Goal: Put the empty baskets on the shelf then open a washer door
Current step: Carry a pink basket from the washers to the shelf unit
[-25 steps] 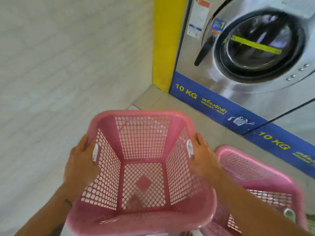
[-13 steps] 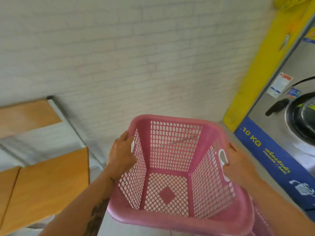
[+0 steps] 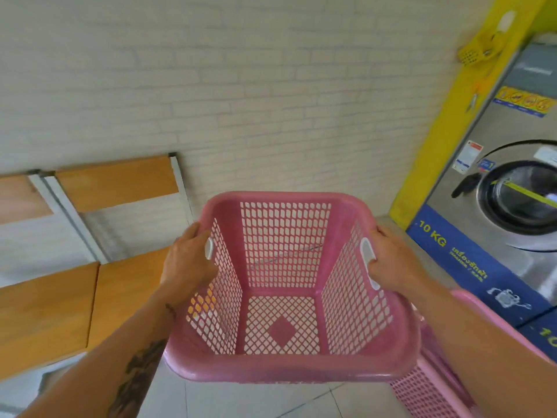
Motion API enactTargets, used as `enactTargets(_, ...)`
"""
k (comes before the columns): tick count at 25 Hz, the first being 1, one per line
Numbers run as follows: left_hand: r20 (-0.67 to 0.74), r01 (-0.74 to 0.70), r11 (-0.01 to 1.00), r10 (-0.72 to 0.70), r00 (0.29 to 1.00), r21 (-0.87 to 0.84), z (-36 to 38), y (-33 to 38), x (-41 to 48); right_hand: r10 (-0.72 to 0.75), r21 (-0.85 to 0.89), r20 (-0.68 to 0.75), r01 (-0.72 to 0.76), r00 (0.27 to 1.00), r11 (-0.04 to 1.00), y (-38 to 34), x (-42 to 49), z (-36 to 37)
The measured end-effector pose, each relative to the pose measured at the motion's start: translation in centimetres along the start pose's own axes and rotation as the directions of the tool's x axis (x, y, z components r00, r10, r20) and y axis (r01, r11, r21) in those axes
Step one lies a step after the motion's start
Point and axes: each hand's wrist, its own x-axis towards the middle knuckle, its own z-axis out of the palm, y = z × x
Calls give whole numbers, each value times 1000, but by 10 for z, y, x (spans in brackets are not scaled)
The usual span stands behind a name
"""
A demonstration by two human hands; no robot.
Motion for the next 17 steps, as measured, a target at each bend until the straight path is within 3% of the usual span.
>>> enactTargets(8, -46, 231, 970, -228, 973, 76, -84, -84, -124, -159, -7, 80, 160, 984, 987, -124, -66, 23)
enactTargets(17, -196, 496, 865, -474, 859, 82, -175, -229, -284, -386, -36, 176, 398, 905, 917, -314, -132, 94)
